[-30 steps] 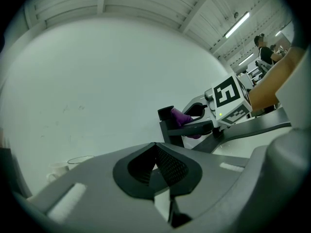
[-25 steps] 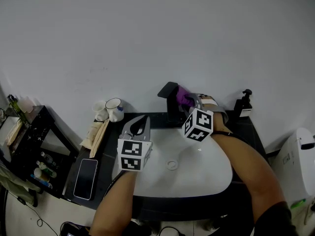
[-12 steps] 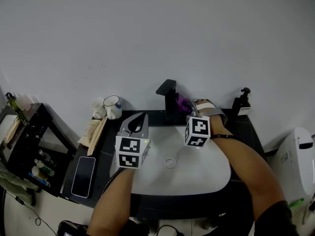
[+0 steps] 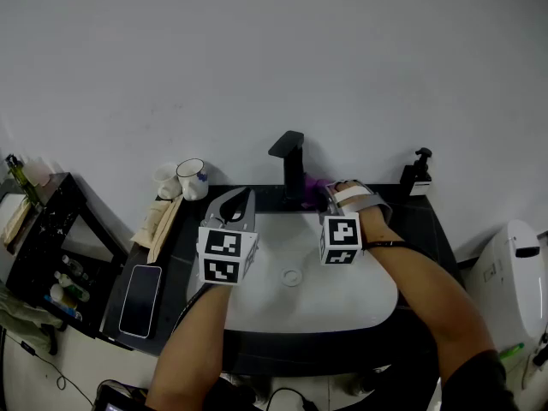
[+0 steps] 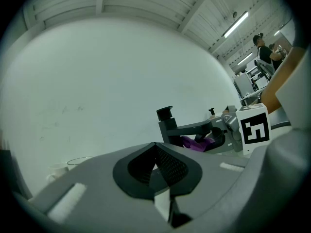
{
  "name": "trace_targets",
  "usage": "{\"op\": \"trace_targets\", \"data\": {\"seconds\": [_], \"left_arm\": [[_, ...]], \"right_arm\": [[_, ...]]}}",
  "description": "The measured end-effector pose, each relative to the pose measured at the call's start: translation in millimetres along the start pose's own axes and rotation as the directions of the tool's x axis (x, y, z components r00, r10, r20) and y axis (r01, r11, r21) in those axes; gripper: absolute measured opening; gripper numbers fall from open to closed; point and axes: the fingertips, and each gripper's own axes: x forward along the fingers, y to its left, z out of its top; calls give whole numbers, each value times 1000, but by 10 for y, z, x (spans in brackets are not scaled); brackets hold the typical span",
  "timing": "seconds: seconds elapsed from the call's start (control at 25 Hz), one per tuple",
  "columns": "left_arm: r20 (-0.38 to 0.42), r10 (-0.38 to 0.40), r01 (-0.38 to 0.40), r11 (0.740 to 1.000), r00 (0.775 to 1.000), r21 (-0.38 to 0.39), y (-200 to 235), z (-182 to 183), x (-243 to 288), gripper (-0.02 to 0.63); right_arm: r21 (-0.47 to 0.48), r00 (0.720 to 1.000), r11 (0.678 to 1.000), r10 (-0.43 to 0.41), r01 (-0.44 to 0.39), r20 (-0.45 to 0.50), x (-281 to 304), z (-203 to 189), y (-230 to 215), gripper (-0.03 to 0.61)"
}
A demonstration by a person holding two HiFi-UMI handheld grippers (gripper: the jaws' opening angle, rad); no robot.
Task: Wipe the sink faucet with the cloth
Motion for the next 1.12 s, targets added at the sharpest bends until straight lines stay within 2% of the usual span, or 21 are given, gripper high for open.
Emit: {"op": "trace_targets", "data": {"seconds": [0.28, 0.36, 0.4, 0.48, 0.6, 0.68, 0.76, 0.84, 0.92, 0.96, 1.0, 1.04, 1.12], "left_arm": [[7, 8, -8, 1000, 1000, -5, 28, 27, -13, 17], [9, 22, -22, 1000, 1000, -16, 76, 28, -25, 17], [11, 32, -31, 999, 999, -24, 111, 31, -34, 17], [19, 57, -57, 997, 998, -43, 199, 54, -67, 17], [47, 103, -99, 992, 994, -80, 360, 132, -138, 17], [65, 132, -125, 986, 989, -108, 470, 183, -187, 17], [84, 163, -151, 979, 983, -136, 588, 236, -241, 17], [102, 198, -180, 970, 975, -165, 726, 279, -306, 17], [114, 233, -208, 958, 966, -197, 871, 301, -375, 17], [119, 249, -221, 952, 961, -213, 940, 310, -408, 17], [125, 264, -232, 946, 956, -229, 1003, 320, -440, 17], [130, 278, -241, 940, 952, -243, 1058, 330, -471, 17], [141, 299, -255, 930, 944, -265, 1140, 348, -523, 17]], "right_arm": [[-33, 1000, 999, 2, -1, 26, -345, 108, 135, 101], [33, 998, 999, 14, -16, 54, -482, 190, 160, 101], [104, 997, 994, 25, -33, 74, -540, 241, 164, 101], [290, 991, 953, 52, -88, 127, -627, 356, 175, 101], [523, 976, 837, 54, -159, 209, -691, 565, 179, 103], [643, 966, 741, 29, -193, 256, -716, 726, 136, 103], [743, 956, 631, -9, -222, 294, -724, 891, 44, 103], [827, 946, 505, -59, -247, 319, -700, 1042, -66, 103], [896, 941, 360, -116, -259, 319, -631, 1140, -160, 104], [927, 940, 270, -148, -261, 308, -586, 1161, -210, 104], [951, 939, 163, -183, -262, 290, -538, 1163, -262, 104], [965, 940, 38, -217, -260, 262, -485, 1145, -311, 104], [941, 944, -233, -278, -247, 179, -377, 1063, -376, 104]]}}
